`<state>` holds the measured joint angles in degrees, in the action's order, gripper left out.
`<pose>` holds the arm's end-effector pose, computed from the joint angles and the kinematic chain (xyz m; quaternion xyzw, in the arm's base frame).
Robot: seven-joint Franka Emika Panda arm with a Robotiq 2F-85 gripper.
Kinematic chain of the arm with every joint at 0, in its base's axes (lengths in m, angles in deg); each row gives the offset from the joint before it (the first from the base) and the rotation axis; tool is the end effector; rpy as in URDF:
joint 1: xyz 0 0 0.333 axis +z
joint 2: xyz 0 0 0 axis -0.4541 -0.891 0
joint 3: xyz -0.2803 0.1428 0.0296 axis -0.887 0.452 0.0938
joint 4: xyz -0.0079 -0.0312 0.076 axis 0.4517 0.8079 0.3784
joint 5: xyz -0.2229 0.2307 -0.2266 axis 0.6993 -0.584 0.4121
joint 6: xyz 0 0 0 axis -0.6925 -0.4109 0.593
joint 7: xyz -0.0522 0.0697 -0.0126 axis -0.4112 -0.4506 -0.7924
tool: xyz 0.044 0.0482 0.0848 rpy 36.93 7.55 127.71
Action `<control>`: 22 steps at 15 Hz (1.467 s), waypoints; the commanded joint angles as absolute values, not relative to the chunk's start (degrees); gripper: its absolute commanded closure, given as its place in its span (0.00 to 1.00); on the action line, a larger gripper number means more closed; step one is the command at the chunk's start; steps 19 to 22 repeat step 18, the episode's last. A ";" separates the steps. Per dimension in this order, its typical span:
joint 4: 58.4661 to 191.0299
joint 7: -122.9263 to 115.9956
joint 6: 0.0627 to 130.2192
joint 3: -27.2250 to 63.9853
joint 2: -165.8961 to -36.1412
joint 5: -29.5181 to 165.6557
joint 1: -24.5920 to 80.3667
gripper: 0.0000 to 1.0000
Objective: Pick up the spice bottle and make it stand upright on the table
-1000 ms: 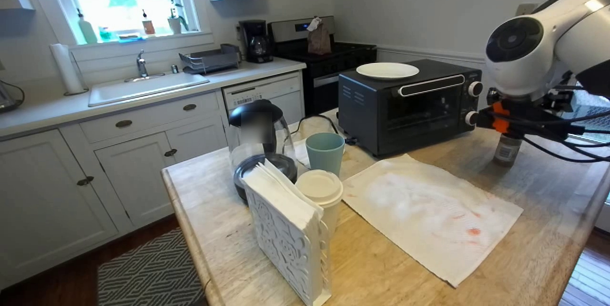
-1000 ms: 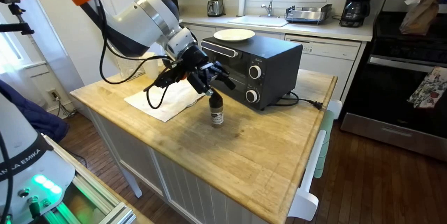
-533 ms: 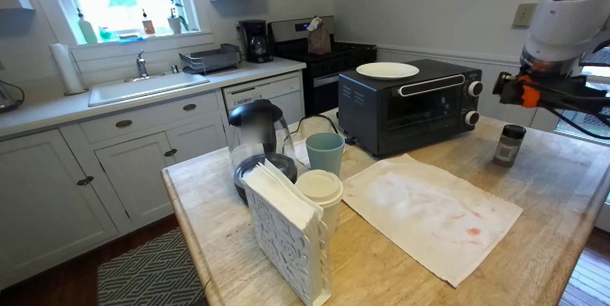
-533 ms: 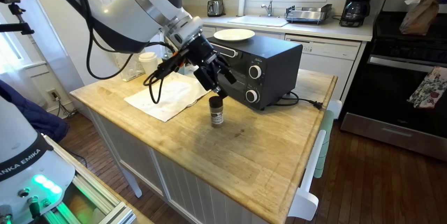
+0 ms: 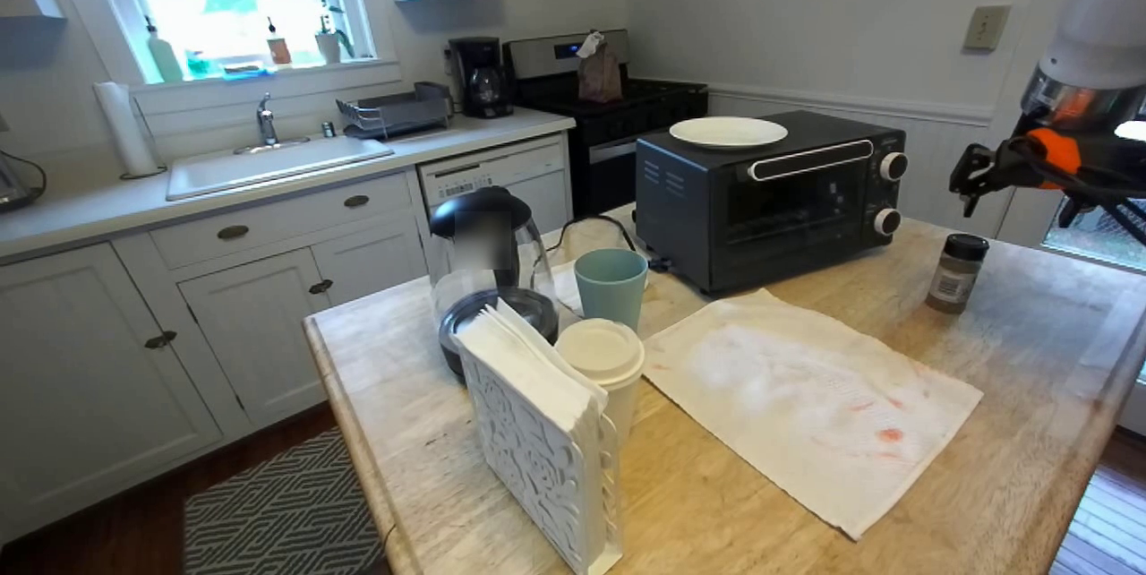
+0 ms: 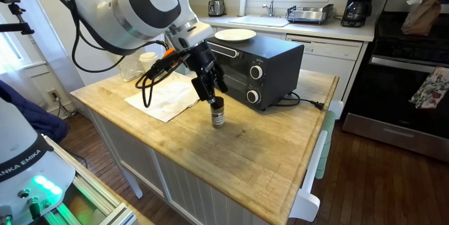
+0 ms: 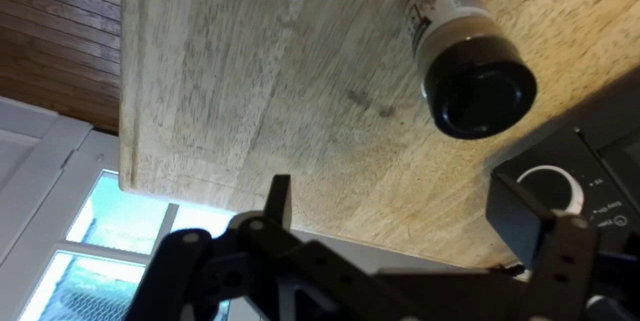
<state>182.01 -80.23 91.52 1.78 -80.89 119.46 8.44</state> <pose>0.3672 -0.2465 0.2885 0.7931 -0.5655 0.1801 0.1371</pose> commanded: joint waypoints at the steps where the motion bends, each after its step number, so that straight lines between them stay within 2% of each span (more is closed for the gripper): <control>1: 182.78 -70.85 86.80 1.97 -75.26 111.74 7.05 0.00; 15: 181.51 -35.70 81.30 4.25 -69.77 88.44 5.01 0.00; 22: 181.73 -37.00 83.07 5.98 -71.06 89.21 3.29 0.00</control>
